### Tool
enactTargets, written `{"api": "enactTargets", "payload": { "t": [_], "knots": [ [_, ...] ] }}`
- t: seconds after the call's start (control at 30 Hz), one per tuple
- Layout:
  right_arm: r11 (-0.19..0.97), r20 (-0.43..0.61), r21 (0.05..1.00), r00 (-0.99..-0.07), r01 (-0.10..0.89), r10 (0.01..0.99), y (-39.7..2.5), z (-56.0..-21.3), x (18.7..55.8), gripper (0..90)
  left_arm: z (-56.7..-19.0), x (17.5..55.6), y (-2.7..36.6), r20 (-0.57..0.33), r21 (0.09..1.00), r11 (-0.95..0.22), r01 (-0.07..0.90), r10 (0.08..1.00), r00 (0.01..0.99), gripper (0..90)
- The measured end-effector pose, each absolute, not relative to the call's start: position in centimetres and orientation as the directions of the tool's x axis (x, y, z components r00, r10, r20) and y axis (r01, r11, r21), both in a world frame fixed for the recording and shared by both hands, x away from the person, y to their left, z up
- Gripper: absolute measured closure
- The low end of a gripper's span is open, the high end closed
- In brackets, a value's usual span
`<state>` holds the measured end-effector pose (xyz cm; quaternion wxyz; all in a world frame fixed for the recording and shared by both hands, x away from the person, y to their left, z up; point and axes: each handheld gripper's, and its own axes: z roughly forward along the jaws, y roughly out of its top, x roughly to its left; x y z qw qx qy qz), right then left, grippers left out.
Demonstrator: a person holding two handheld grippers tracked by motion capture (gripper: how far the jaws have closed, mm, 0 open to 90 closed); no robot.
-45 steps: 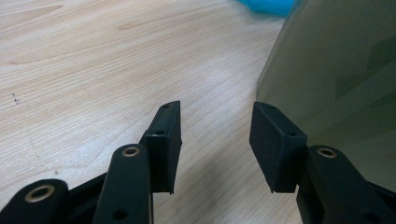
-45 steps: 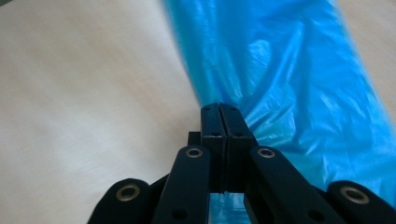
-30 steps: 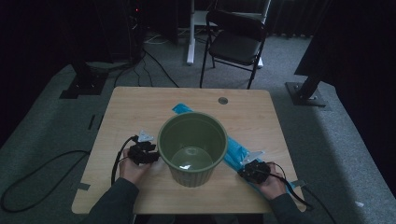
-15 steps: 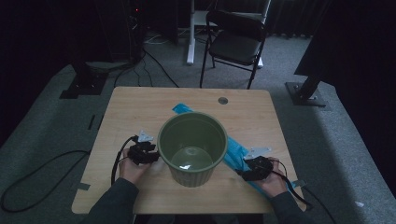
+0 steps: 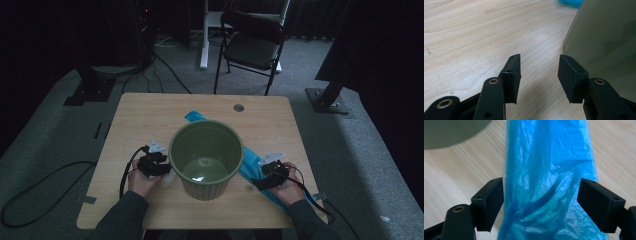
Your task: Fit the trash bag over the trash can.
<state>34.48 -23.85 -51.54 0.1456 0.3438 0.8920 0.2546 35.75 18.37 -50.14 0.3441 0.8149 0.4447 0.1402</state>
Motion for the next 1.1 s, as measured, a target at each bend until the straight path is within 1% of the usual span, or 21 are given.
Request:
{"api": "enactTargets", "payload": {
  "t": [0.1, 0.17, 0.33, 0.37, 0.4, 0.43, 0.47, 0.5, 0.53, 0.57, 0.6, 0.73, 0.8, 0.83, 0.93, 1.1],
  "knots": [
    [0.639, -0.075, 0.533, -0.722, 0.554, 0.688, -23.7, -51.9, 35.0, 21.2, -50.1, 35.7, 18.4, -0.081, 0.689, -0.364, 0.627, 0.821, 0.565, 53.7],
    [0.635, -0.053, 0.508, -0.715, 0.582, 0.698, -23.6, -52.4, 35.6, 21.3, -50.1, 35.8, 18.4, -0.082, 0.688, -0.363, 0.629, 0.822, 0.564, 53.7],
    [0.632, -0.042, 0.505, -0.715, 0.588, 0.698, -23.6, -52.6, 36.2, 22.1, -50.1, 35.8, 18.4, -0.084, 0.689, -0.361, 0.628, 0.822, 0.564, 53.7],
    [0.628, -0.03, 0.504, -0.715, 0.593, 0.699, -23.6, -52.6, 36.3, 23.1, -50.1, 35.8, 18.4, -0.085, 0.69, -0.361, 0.628, 0.821, 0.565, 53.7],
    [0.608, 0.004, 0.501, -0.704, 0.616, 0.71, -23.8, -52.6, 36.9, 26.0, -50.1, 35.7, 18.4, -0.083, 0.691, -0.361, 0.626, 0.821, 0.565, 53.7],
    [0.605, 0.004, 0.502, -0.701, 0.618, 0.713, -23.9, -52.6, 37.0, 28.4, -50.0, 35.7, 18.4, -0.083, 0.692, -0.361, 0.625, 0.82, 0.566, 53.7],
    [0.605, 0.004, 0.502, -0.701, 0.618, 0.713, -23.9, -52.6, 37.0, 28.4, -50.0, 35.7, 18.4, -0.083, 0.692, -0.361, 0.625, 0.82, 0.566, 53.7],
    [0.604, 0.003, 0.499, -0.698, 0.622, 0.716, -23.9, -52.5, 37.2, 32.8, -50.0, 35.7, 18.4, -0.085, 0.693, -0.361, 0.625, 0.819, 0.567, 53.7],
    [0.604, 0.003, 0.499, -0.698, 0.622, 0.716, -23.9, -52.5, 37.2, 32.8, -50.0, 35.7, 18.4, -0.085, 0.693, -0.361, 0.625, 0.819, 0.567, 53.7],
    [0.596, 0.004, 0.493, -0.687, 0.633, 0.727, -24.0, -52.3, 37.3, 38.2, -50.0, 35.7, 18.5, -0.094, 0.697, -0.354, 0.624, 0.817, 0.569, 53.7],
    [0.59, 0.001, 0.476, -0.671, 0.653, 0.741, -24.2, -52.0, 37.8, 49.0, -49.9, 35.6, 18.5, -0.1, 0.7, -0.35, 0.623, 0.815, 0.571, 53.8],
    [0.579, -0.002, 0.46, -0.651, 0.673, 0.759, -24.4, -51.7, 38.3, 71.6, -49.8, 35.5, 18.5, -0.117, 0.707, -0.342, 0.62, 0.807, 0.578, 53.9],
    [0.573, -0.004, 0.462, -0.645, 0.677, 0.764, -24.6, -51.7, 38.4, 81.5, -49.7, 35.5, 18.5, -0.125, 0.707, -0.341, 0.619, 0.802, 0.585, 54.1],
    [0.573, 0.0, 0.462, -0.646, 0.677, 0.763, -24.6, -51.7, 38.5, 84.9, -49.7, 35.5, 18.4, -0.13, 0.708, -0.34, 0.619, 0.799, 0.588, 54.1],
    [0.566, 0.013, 0.474, -0.648, 0.675, 0.762, -24.8, -51.7, 38.8, 88.8, -49.5, 35.3, 18.3, -0.137, 0.712, -0.342, 0.613, 0.789, 0.599, 54.3],
    [0.515, 0.06, 0.543, -0.643, 0.663, 0.764, -25.4, -50.3, 39.1, 89.2, -49.4, 35.0, 18.1, -0.14, 0.718, -0.348, 0.602, 0.776, 0.615, 54.4]
  ]
}}
